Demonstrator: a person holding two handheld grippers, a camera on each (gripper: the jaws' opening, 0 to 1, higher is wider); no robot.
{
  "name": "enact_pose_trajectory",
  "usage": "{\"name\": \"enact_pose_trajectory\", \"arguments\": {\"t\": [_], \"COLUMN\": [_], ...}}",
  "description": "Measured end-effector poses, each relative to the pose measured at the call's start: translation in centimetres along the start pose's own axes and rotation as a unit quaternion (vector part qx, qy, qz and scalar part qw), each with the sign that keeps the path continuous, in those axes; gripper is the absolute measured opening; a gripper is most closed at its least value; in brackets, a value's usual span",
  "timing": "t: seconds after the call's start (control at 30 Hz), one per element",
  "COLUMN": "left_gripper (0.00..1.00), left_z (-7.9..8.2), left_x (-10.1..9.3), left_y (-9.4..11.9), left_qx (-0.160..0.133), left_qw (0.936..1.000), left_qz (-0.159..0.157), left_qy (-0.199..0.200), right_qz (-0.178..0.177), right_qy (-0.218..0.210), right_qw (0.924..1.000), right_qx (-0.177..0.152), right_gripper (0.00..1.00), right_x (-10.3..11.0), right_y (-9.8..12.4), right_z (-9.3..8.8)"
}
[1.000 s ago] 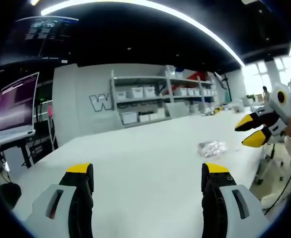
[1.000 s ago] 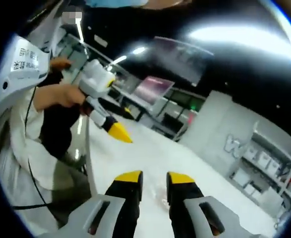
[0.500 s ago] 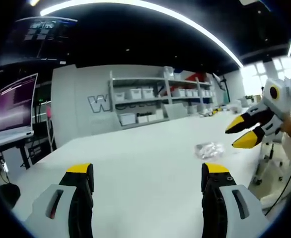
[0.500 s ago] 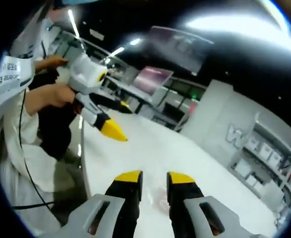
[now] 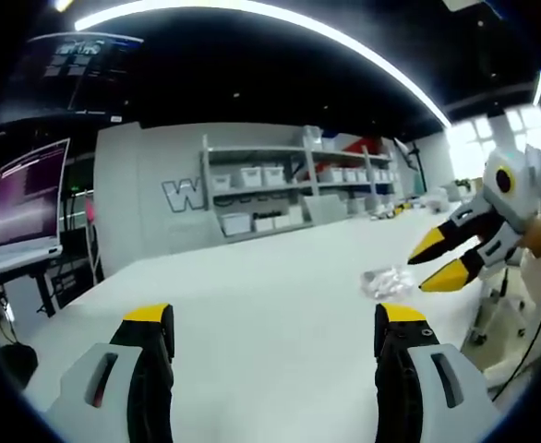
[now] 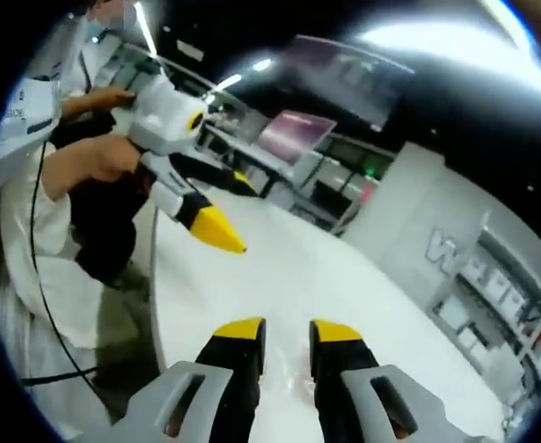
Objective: Open the resealable bag by pulling the two sides of the seal apart until the entire bag opening is separated and visibly accessible.
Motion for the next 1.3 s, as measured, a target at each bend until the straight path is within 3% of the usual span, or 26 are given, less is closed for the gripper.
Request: {"name": "enact_pose_trajectory", "arguments": {"t": [0.57, 1.3], "left_gripper": [0.89, 0.89], "left_z": [0.0, -0.2], "left_x": [-0.4, -0.8], "left_y": [0.2, 0.2], "left_qx": [-0.004, -0.001], "left_qw": [1.0000, 1.0000], "left_qz": [-0.006, -0.006], "left_qy": [0.000, 0.002], "right_qz": [0.002, -0.007], "right_qy": [0.016, 0.014], "right_qw": [0.9996, 0.9993], "right_qx": [0.023, 0.034], "right_gripper": [0.12, 0.11], "right_x": [0.6, 0.1], "right_y": [-1.0, -0.7], "right_z": [-0.4, -1.7]}}
Point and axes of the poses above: the point that each gripper's makers call its tool centre point, and the gripper's own axes: y roughly backward along the fingers, x roughly to its left, z roughly out of its top, the point moved 5 cm from there along y, roughly backward along the fingers, and after that the axes turned 10 degrees about -y, right-handed, at the moved point
